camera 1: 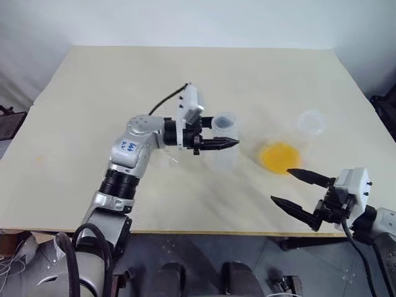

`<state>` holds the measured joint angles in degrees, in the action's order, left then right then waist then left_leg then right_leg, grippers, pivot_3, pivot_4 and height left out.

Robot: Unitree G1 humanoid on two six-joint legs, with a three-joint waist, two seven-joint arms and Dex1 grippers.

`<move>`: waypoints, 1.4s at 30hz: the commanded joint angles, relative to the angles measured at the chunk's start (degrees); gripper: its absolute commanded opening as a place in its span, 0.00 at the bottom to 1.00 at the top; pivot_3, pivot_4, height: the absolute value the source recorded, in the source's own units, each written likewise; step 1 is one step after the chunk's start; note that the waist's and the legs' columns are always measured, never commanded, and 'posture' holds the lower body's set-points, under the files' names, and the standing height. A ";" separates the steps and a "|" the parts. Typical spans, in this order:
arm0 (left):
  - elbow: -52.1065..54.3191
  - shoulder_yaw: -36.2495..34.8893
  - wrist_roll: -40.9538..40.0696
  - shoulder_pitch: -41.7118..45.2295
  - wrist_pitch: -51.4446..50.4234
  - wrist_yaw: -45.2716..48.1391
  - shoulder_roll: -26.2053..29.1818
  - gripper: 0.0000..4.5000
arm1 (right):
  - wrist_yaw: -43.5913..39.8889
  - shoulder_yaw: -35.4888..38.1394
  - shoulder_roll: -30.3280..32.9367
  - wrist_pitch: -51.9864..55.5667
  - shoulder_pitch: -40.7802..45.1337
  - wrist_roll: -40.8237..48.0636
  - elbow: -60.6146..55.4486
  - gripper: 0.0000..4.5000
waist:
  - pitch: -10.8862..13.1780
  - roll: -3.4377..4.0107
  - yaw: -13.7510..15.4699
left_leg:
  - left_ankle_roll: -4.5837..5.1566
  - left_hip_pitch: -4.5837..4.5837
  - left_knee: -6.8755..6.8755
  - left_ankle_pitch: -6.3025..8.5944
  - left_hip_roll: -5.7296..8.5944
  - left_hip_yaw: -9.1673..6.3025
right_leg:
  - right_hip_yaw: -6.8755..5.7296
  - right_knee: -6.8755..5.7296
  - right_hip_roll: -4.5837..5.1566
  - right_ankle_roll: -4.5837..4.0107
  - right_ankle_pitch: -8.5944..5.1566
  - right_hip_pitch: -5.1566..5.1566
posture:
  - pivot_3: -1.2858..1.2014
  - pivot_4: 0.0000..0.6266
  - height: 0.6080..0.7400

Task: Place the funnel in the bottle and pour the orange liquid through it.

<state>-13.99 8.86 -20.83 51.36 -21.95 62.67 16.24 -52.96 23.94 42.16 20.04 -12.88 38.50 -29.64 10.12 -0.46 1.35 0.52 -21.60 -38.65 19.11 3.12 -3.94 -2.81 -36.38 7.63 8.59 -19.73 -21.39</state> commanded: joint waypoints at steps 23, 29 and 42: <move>-1.19 3.65 6.78 -3.05 6.40 -2.32 -2.61 0.99 | 0.51 2.05 1.09 -0.76 1.58 0.03 -1.87 1.00 | 0.00 0.00 0.11 | 0.01 0.00 -0.02 0.01 0.01 0.01 | -0.01 0.11 0.00 0.01 0.00 0.06 | 0.52 0.24 1.00; -1.89 2.91 7.20 -3.04 6.61 -3.10 -2.42 0.99 | -0.40 2.51 1.88 -0.75 2.65 -0.23 -0.72 1.00 | 0.00 0.00 0.11 | 0.01 0.00 -0.03 0.01 0.01 0.01 | -0.01 0.10 0.00 0.01 0.00 0.06 | 0.52 0.24 1.00; -1.65 0.18 5.86 -3.15 6.55 -3.07 -1.52 0.99 | -1.84 1.95 3.25 -0.80 5.47 -0.76 1.46 1.00 | 0.00 0.00 0.10 | 0.01 0.00 -0.04 0.01 0.00 0.01 | -0.03 0.10 -0.01 0.01 0.00 0.06 | 0.52 0.24 1.00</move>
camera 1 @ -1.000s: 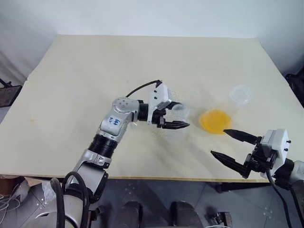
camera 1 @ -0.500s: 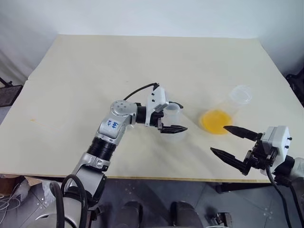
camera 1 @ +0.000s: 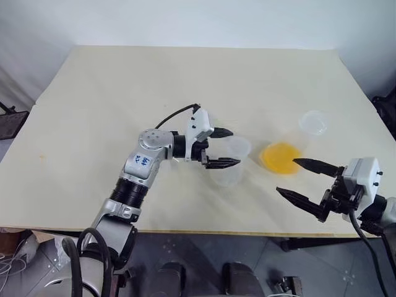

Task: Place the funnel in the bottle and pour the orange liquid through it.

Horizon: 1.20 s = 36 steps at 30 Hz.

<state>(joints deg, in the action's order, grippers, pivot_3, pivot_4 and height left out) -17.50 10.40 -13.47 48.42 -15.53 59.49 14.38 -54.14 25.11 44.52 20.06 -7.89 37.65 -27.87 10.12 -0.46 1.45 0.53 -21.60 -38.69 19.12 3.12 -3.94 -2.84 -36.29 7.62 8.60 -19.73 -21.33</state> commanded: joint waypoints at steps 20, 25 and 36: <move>15.06 -9.16 -11.10 -6.08 -11.46 4.18 12.09 0.99 | -6.12 0.39 4.53 -0.28 4.35 -0.23 4.40 1.00 | 0.00 0.02 -0.19 | 0.00 0.00 0.00 0.00 -0.03 -0.02 | 0.02 -0.02 0.01 0.00 0.00 -0.02 | 0.52 0.24 1.00; 17.05 -17.15 -14.46 -6.39 -17.21 -2.48 16.56 0.99 | -7.69 0.21 5.60 -0.47 5.53 -0.28 6.03 1.00 | 0.00 0.02 -0.17 | 0.00 0.00 0.00 0.00 -0.08 -0.02 | 0.02 -0.01 -0.01 0.00 0.00 -0.02 | 0.52 0.24 1.00; 29.39 -26.71 -18.03 -21.25 -21.24 -9.45 22.71 0.99 | -10.75 -2.18 7.28 -0.04 10.35 -0.61 10.00 1.00 | 0.00 0.04 -0.07 | 0.00 0.00 -0.02 0.00 -0.09 -0.06 | 0.06 0.19 0.04 0.00 0.00 0.05 | 0.52 0.24 1.00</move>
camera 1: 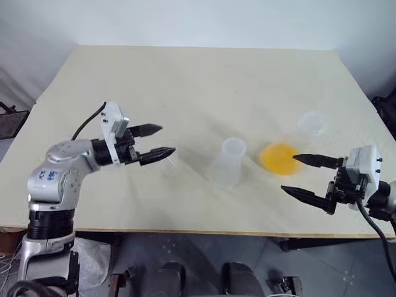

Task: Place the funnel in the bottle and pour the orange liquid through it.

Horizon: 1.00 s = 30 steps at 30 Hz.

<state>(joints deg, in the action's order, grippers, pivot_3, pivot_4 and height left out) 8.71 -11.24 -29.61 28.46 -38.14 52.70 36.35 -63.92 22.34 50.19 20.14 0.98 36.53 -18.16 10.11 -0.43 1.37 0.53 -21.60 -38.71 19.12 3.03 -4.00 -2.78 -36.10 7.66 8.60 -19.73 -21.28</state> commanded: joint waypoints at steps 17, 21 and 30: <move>-2.58 -10.09 1.13 -17.80 18.58 8.26 9.75 0.99 | -3.45 -2.63 1.96 -0.35 7.27 -0.83 4.18 1.00 | 0.05 0.10 0.06 | -0.01 0.01 0.14 0.00 -0.05 0.03 | -0.02 0.23 0.05 -0.01 0.00 -0.01 | 0.52 0.24 1.00; -0.45 -3.30 6.96 -13.82 18.22 4.86 11.27 0.99 | -2.73 -2.35 1.35 -0.87 6.88 -0.95 3.76 1.00 | 0.05 0.11 0.02 | -0.02 0.01 0.18 0.00 -0.06 0.05 | -0.02 0.22 0.03 -0.01 0.00 -0.02 | 0.52 0.24 1.00; 5.83 5.91 10.04 -3.79 4.65 -2.65 11.89 0.99 | -0.64 -1.59 0.28 -1.14 3.43 -0.61 0.19 1.00 | 0.05 0.12 -0.23 | -0.02 0.01 0.37 0.00 -0.06 0.08 | -0.02 0.13 -0.01 -0.01 0.00 -0.09 | 0.52 0.24 1.00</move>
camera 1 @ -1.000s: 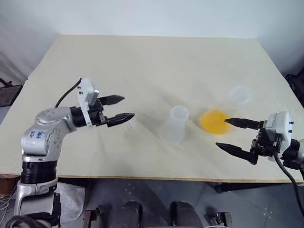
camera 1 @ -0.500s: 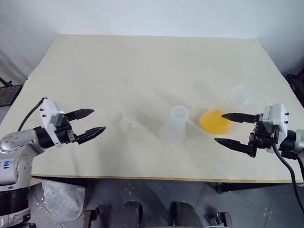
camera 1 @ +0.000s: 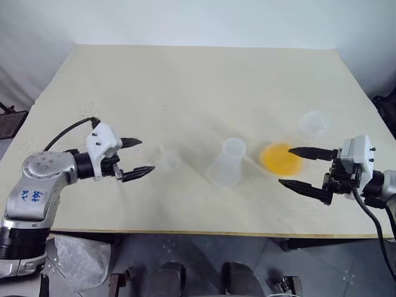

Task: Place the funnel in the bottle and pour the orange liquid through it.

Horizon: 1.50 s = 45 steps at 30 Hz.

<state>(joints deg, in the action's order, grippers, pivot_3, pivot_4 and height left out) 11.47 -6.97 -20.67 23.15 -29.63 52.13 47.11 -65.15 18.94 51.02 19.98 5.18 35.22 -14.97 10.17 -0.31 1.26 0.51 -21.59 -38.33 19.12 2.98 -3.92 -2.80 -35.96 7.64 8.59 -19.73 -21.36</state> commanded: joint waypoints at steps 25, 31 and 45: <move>-2.91 20.11 13.15 18.64 -17.83 -7.08 -1.51 0.99 | 8.37 2.77 -4.81 -0.87 -6.79 2.20 -12.89 1.00 | 0.02 -0.02 0.09 | -0.01 -0.01 -0.03 -0.01 0.03 0.05 | 0.01 -0.03 -0.07 0.01 0.00 -0.01 | 0.52 0.24 1.00; -2.33 21.76 15.36 19.35 -19.82 -6.12 0.01 0.99 | 9.23 2.63 -5.28 -1.19 -7.65 1.97 -13.36 1.00 | 0.02 -0.02 0.09 | -0.01 -0.01 -0.03 -0.01 0.03 0.05 | 0.02 -0.04 -0.07 0.01 0.00 -0.02 | 0.52 0.24 1.00; -7.09 24.60 17.72 21.39 -17.55 -3.60 -2.06 0.91 | 11.08 2.78 -6.02 -1.27 -9.31 1.59 -14.81 1.00 | 0.02 -0.02 0.12 | -0.01 -0.01 -0.07 -0.01 0.05 0.04 | 0.02 -0.06 -0.06 0.01 0.00 0.00 | 0.52 0.24 1.00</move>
<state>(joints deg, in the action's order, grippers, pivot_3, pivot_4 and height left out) 4.31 17.75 -4.01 43.13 -47.96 48.19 45.08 -54.42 19.71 45.28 19.94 -3.74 36.40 -27.40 10.18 -0.33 1.38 0.50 -21.60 -38.40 19.10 3.02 -3.88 -2.79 -36.03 7.58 8.60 -19.73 -21.37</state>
